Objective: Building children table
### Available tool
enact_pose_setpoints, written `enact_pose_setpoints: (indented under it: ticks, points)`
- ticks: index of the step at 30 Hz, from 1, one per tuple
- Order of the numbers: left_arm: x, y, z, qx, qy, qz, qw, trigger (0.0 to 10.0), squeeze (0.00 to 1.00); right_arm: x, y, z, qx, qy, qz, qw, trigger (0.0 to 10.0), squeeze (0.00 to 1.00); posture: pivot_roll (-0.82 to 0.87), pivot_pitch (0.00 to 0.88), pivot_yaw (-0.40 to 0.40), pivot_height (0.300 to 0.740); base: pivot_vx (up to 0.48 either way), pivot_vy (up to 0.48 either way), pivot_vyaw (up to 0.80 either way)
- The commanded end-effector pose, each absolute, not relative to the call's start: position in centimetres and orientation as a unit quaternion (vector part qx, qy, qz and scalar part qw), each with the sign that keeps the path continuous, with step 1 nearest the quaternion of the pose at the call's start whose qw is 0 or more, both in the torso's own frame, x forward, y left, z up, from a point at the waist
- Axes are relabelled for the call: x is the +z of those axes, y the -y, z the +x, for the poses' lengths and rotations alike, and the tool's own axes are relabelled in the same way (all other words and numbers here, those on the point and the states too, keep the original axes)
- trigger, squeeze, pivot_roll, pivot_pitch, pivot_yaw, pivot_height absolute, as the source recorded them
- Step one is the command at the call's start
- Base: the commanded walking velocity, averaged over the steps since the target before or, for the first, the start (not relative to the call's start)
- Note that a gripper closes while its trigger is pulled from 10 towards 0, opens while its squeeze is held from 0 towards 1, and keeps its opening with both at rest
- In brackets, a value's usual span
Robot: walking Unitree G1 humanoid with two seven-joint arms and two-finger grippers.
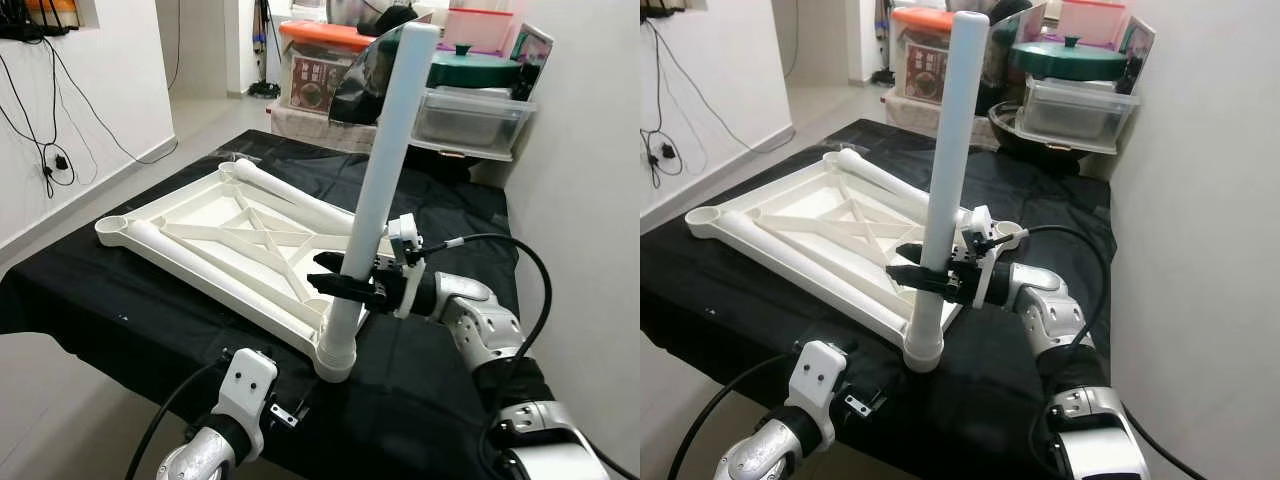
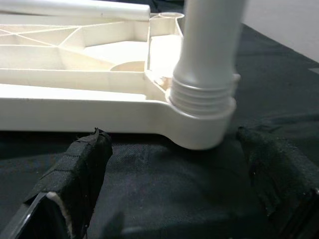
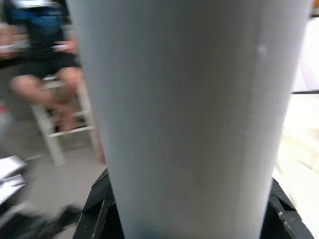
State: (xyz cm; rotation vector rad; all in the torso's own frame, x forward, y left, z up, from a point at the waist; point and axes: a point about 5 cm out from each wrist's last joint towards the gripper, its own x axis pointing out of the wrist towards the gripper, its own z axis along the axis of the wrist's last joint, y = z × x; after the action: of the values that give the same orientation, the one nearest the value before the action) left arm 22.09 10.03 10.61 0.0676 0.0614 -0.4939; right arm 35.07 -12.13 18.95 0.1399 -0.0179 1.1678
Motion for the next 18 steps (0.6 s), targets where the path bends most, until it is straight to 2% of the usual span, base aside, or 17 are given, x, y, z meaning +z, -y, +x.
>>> enact_pose_setpoints:
  ticks: [1,2,3,4,5,6,7,8,10,11,12,13,15,18]
  points:
    - [10.5,-9.9,21.9,-0.249,-0.033,0.034,0.967,10.0,0.0,17.5,13.4,36.0,0.467,-0.017,0.098,0.879,0.0,0.0,0.22,0.0,-0.104,0.74,0.0,0.0,0.0]
    - [10.5,-9.9,22.0,-0.249,-0.033,0.033,0.967,10.0,0.0,17.0,14.3,36.8,0.393,-0.019,0.1,0.914,0.0,0.0,0.22,0.0,-0.104,0.74,0.0,0.0,0.0]
    - [10.5,-9.9,22.0,-0.249,-0.033,0.033,0.967,10.0,0.0,17.0,14.3,36.8,0.393,-0.019,0.1,0.914,0.0,0.0,0.22,0.0,-0.104,0.74,0.0,0.0,0.0]
    - [10.5,-9.9,22.0,-0.249,-0.034,0.033,0.967,10.0,0.0,16.3,15.8,37.5,0.292,-0.027,0.104,0.95,0.0,0.0,0.22,0.0,-0.1,0.74,0.0,0.0,0.0]
    - [10.5,-9.9,22.0,-0.249,-0.034,0.032,0.967,10.0,0.0,15.7,17.0,37.8,0.22,-0.035,0.103,0.97,0.0,0.0,0.22,0.0,-0.101,0.74,0.0,0.0,0.0]
    - [10.5,-9.9,22.0,-0.249,-0.034,0.032,0.967,10.0,0.0,15.7,17.0,37.8,0.22,-0.035,0.103,0.97,0.0,0.0,0.22,0.0,-0.101,0.74,0.0,0.0,0.0]
    - [10.5,-9.9,22.0,-0.249,-0.034,0.032,0.967,10.0,0.0,15.2,18.8,38.1,0.12,-0.041,0.11,0.986,0.0,0.0,0.22,0.0,-0.1,0.74,0.0,0.0,0.0]
    - [10.5,-9.9,22.0,-0.249,-0.034,0.032,0.967,10.0,0.0,15.2,18.8,38.1,0.12,-0.041,0.11,0.986,0.0,0.0,0.22,0.0,-0.1,0.74,0.0,0.0,0.0]
    - [10.5,-9.9,22.0,-0.249,-0.035,0.032,0.967,10.0,0.0,14.5,21.6,37.9,-0.027,-0.048,0.113,0.992,0.0,0.0,0.21,0.0,-0.098,0.74,0.0,0.0,0.0]
    - [10.5,-9.9,22.0,-0.249,-0.035,0.032,0.967,10.0,0.0,14.5,21.6,37.9,-0.027,-0.048,0.113,0.992,0.0,0.0,0.21,0.0,-0.098,0.74,0.0,0.0,0.0]
    - [10.5,-9.9,22.0,-0.249,-0.035,0.031,0.967,10.0,0.0,14.2,22.9,37.4,-0.114,-0.047,0.107,0.987,0.0,0.0,0.21,0.0,-0.1,0.74,0.0,0.0,0.0]
    - [10.5,-9.9,22.0,-0.249,-0.035,0.031,0.967,10.0,0.0,14.2,22.9,37.4,-0.114,-0.047,0.107,0.987,0.0,0.0,0.21,0.0,-0.1,0.74,0.0,0.0,0.0]
    - [10.5,-9.9,22.0,-0.249,-0.035,0.032,0.967,10.0,0.0,13.8,24.1,36.0,-0.252,-0.043,0.107,0.961,0.0,0.0,0.22,0.0,-0.099,0.74,0.0,0.0,0.0]
    - [10.5,-9.9,22.0,-0.25,-0.034,0.032,0.967,10.0,0.0,13.5,23.4,35.3,-0.304,-0.051,0.117,0.944,0.0,0.0,0.22,0.0,-0.098,0.74,0.0,0.0,0.0]
